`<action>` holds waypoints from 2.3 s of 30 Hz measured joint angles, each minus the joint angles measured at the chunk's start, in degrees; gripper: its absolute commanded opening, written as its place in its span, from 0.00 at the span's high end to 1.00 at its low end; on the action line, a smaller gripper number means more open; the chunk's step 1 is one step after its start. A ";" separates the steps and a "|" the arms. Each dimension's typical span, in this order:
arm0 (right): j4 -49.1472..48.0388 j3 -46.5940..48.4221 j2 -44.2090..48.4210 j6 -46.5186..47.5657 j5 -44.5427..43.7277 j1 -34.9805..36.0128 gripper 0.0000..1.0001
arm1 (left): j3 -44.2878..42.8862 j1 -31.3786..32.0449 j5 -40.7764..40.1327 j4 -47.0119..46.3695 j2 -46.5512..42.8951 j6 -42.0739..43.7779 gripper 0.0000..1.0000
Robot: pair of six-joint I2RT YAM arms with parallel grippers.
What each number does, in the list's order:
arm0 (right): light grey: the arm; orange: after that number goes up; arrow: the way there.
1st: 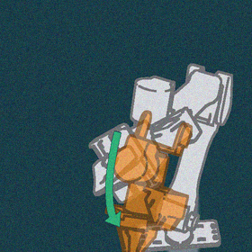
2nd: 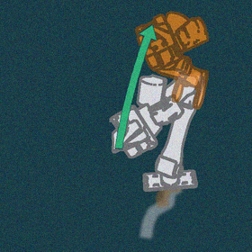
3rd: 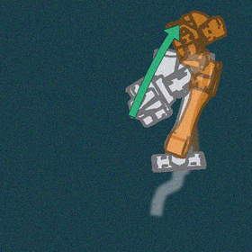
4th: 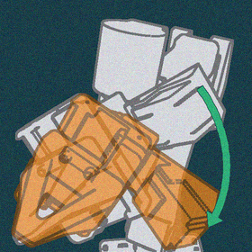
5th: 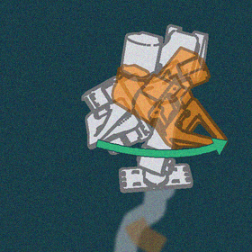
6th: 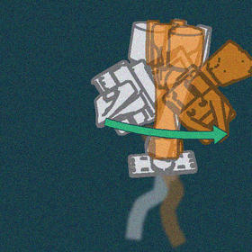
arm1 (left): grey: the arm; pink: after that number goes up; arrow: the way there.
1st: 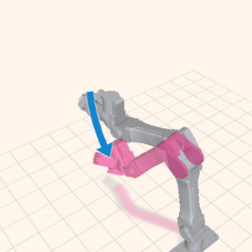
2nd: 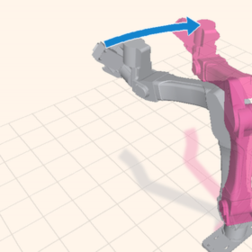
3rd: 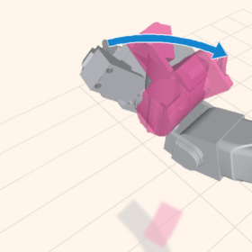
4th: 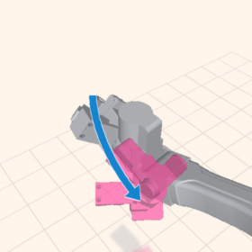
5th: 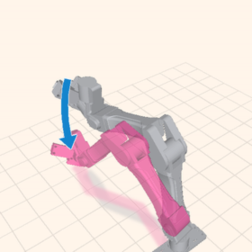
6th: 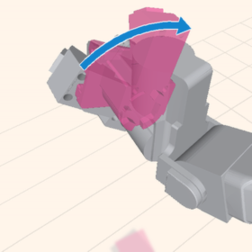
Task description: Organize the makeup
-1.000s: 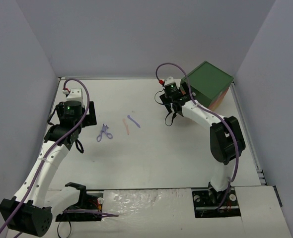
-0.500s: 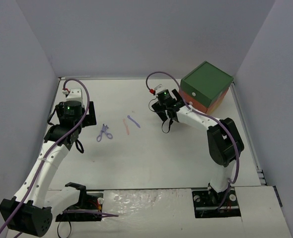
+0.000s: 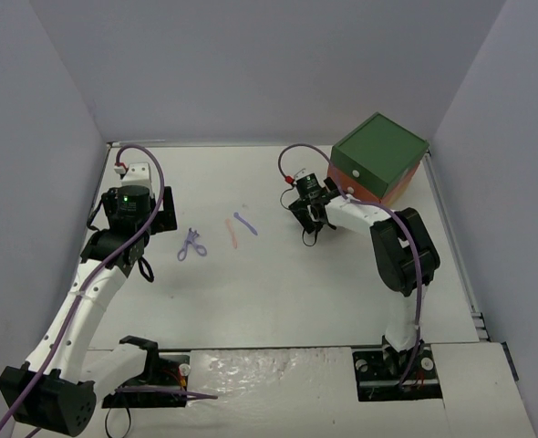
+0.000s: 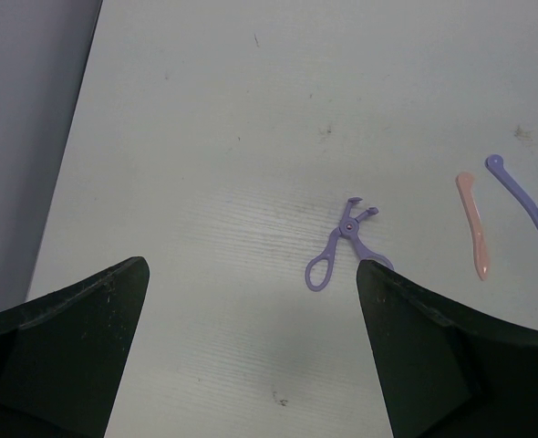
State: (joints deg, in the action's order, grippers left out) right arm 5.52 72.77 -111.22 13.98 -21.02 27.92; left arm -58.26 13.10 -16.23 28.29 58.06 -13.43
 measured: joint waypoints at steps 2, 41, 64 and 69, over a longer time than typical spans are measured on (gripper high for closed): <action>0.01 0.00 -0.83 0.01 -0.25 -0.66 0.00 | 0.00 0.00 0.00 0.00 0.00 0.00 0.03; -2.41 1.38 -3.04 1.27 -2.34 -3.35 0.00 | 0.00 0.00 -0.15 -0.02 0.24 0.07 0.03; -1.31 0.88 -2.21 1.49 1.39 -2.62 0.01 | 0.01 0.00 -0.15 -0.04 0.24 0.85 0.03; -0.06 0.32 -1.35 -0.05 2.12 -1.25 0.01 | 0.02 0.00 -0.15 -0.02 0.24 0.83 0.03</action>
State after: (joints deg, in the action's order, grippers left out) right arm 5.46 73.10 -112.57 13.92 -18.89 26.67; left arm -58.24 13.10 -16.38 28.27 58.30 -12.60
